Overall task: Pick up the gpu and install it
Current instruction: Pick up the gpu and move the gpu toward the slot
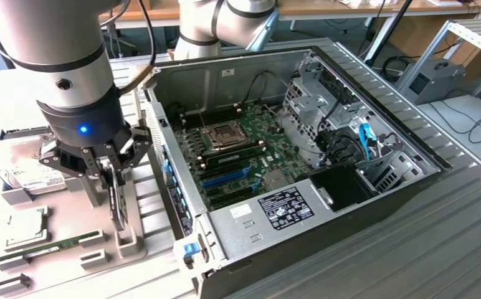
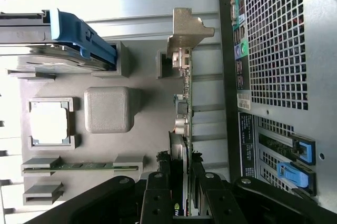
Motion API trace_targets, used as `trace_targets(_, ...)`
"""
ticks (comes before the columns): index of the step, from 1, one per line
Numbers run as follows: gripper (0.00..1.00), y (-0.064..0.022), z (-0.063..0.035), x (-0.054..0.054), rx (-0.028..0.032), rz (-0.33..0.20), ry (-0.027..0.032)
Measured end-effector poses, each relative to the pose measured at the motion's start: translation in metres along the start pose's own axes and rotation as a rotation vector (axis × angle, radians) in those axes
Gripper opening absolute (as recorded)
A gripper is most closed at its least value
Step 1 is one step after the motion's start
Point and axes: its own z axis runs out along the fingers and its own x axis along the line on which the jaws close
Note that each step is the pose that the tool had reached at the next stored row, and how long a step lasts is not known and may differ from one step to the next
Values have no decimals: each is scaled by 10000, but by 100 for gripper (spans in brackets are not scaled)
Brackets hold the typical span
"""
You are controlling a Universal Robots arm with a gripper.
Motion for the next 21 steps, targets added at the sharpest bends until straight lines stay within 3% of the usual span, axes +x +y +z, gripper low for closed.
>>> trace_targets(21, 26, 1, -84, -2, -1, 0, 0)
